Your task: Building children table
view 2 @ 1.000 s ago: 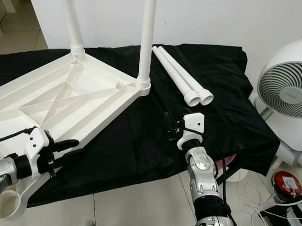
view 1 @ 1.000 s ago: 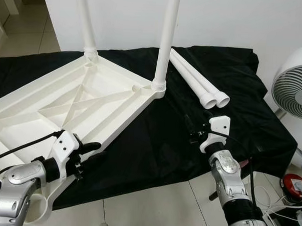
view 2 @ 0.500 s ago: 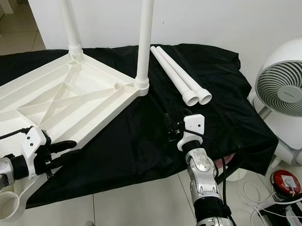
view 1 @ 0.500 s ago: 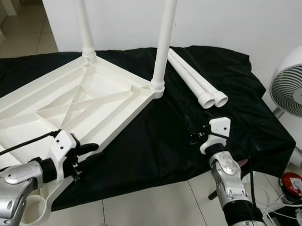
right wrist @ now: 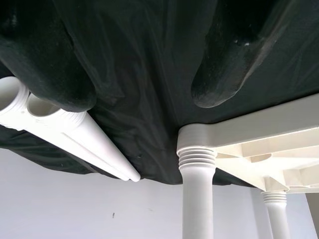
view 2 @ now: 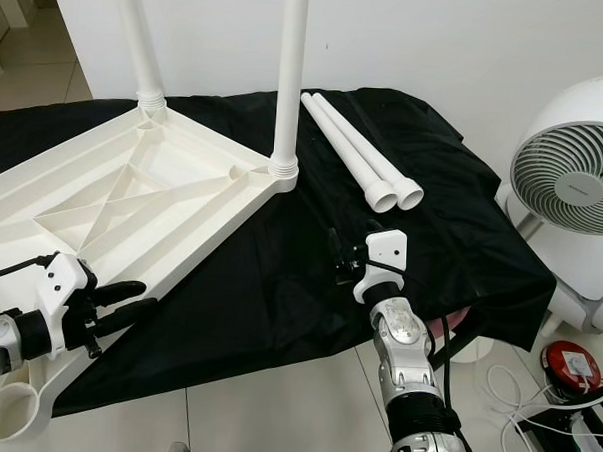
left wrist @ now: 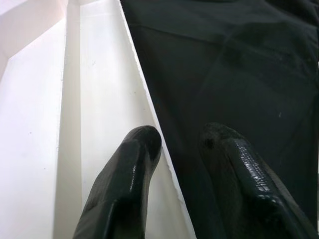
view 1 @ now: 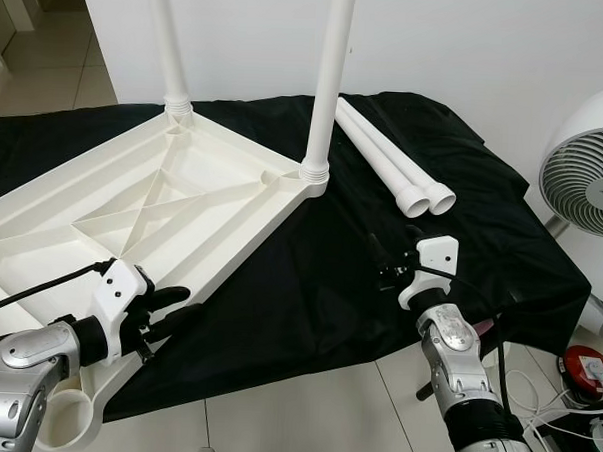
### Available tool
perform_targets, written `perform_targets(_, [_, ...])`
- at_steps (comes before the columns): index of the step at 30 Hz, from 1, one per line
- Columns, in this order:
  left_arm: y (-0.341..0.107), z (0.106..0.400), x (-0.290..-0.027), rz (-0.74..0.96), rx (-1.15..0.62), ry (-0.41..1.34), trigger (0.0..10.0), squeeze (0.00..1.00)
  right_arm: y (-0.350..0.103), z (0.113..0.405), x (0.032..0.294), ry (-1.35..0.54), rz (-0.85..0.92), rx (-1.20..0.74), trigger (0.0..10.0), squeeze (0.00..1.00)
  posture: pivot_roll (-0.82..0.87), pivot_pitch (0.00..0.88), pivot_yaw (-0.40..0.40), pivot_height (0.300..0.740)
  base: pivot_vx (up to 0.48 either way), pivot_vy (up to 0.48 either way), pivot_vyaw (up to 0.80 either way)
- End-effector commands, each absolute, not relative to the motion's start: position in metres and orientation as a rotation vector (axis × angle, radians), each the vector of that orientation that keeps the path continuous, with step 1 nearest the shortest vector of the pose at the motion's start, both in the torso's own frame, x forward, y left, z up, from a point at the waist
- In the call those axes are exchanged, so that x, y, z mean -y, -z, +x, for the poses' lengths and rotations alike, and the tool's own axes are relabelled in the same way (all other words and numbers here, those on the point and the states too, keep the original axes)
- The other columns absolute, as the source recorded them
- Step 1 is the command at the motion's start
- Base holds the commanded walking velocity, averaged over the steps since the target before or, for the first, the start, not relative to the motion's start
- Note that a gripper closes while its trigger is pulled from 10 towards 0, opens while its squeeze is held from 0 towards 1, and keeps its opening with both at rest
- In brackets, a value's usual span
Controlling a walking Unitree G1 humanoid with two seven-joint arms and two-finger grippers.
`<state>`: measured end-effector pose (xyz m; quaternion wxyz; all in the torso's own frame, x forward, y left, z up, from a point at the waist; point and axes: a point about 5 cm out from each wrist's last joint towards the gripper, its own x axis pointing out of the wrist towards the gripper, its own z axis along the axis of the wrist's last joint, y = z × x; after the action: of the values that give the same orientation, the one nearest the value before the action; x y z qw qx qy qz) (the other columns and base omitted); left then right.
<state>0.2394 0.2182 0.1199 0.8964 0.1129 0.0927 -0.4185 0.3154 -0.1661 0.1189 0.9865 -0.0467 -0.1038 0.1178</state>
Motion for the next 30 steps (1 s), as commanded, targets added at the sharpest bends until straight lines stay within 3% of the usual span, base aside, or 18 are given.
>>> perform_targets(1, [-0.115,0.240,-0.219,0.269,-0.230,0.813,10.0,0.00,-0.119,0.316,0.168,-0.228,-0.093,0.212,10.0,0.00,0.03,0.000,0.001,0.740,0.000,0.000,0.00])
perform_targets(13, [-0.108,0.250,-0.201,0.330,-0.304,0.746,10.0,0.00,-0.122,0.317,0.169,-0.223,-0.094,0.224,10.0,0.00,0.02,0.000,0.006,0.740,0.000,0.000,0.00])
perform_targets(14, [-0.112,0.265,-0.188,0.350,-0.318,0.630,8.5,0.00,-0.122,0.317,0.168,-0.220,-0.092,0.226,10.0,0.00,0.02,0.000,0.007,0.740,0.000,0.000,0.00])
perform_targets(16, [-0.112,0.265,-0.188,0.350,-0.318,0.630,8.5,0.00,-0.122,0.317,0.168,-0.220,-0.092,0.226,10.0,0.00,0.02,0.000,0.007,0.740,0.000,0.000,0.00])
perform_targets(17, [-0.114,0.271,-0.182,0.352,-0.321,0.589,5.0,0.00,-0.123,0.317,0.168,-0.219,-0.091,0.227,10.0,0.00,0.01,0.000,0.008,0.740,0.000,0.000,0.00])
perform_targets(18, [-0.114,0.271,-0.182,0.352,-0.321,0.589,5.0,0.00,-0.123,0.317,0.168,-0.219,-0.091,0.227,10.0,0.00,0.01,0.000,0.008,0.740,0.000,0.000,0.00])
perform_targets(19, [-0.115,0.276,-0.177,0.360,-0.323,0.560,0.0,0.00,-0.123,0.317,0.167,-0.218,-0.092,0.228,10.0,0.00,0.01,0.000,0.009,0.740,0.000,0.000,0.00])
perform_targets(30, [-0.120,0.302,-0.139,0.357,-0.328,0.419,0.0,0.00,-0.124,0.317,0.166,-0.214,-0.090,0.232,10.0,0.00,0.01,0.000,0.013,0.740,0.000,0.000,0.00])
